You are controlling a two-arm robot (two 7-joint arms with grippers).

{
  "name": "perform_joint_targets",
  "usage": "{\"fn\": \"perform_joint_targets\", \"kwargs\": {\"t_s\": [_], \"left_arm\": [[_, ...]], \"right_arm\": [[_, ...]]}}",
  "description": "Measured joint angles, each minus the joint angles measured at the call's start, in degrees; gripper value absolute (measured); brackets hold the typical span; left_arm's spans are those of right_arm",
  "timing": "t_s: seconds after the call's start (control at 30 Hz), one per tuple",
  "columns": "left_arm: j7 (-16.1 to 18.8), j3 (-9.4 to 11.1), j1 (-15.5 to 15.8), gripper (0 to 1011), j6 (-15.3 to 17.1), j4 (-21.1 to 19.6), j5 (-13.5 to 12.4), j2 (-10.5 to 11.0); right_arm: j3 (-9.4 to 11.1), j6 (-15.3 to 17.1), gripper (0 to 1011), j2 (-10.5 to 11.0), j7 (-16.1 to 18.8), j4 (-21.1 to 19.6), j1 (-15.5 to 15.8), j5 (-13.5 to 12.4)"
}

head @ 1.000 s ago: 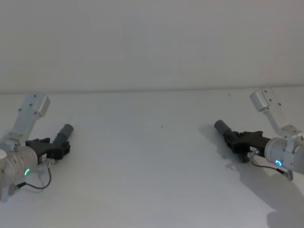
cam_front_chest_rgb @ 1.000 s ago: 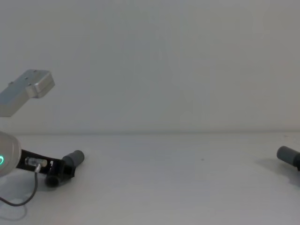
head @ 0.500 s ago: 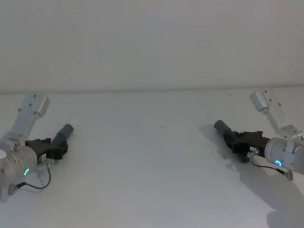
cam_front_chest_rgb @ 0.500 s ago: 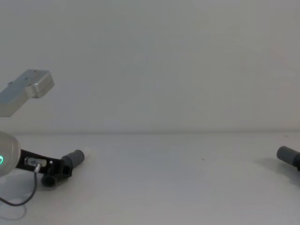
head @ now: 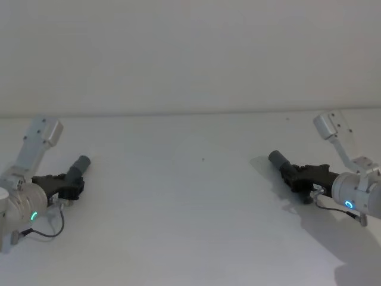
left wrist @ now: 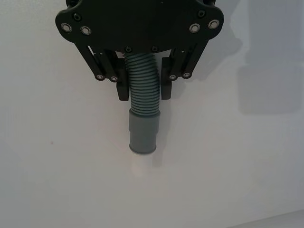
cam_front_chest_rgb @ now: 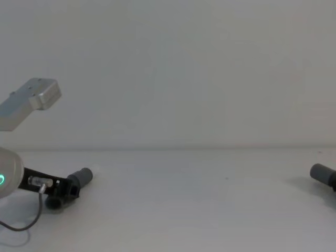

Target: Use both hands to pick up one end of the pipe from the table, align the ends, and insert them.

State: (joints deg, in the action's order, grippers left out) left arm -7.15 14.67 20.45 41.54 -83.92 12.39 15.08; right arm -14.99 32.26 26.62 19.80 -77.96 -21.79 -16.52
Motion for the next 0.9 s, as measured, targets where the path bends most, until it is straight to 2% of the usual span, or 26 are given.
{"fn": "perform_joint_targets", "kwargs": {"t_s": [0.4, 0.9], "left_arm": [[-0.01, -0.02, 0.00, 314, 0.01, 0.00, 0.03, 0.00], [-0.06, -0.05, 0.00, 314, 0.01, -0.01, 0.04, 0.00]], "right_arm": [[0.00, 0.00, 244, 0.00, 0.00, 0.00, 0.00, 0.00], [0.00, 0.00, 244, 0.00, 0.00, 0.00, 0.00, 0.00]]}}
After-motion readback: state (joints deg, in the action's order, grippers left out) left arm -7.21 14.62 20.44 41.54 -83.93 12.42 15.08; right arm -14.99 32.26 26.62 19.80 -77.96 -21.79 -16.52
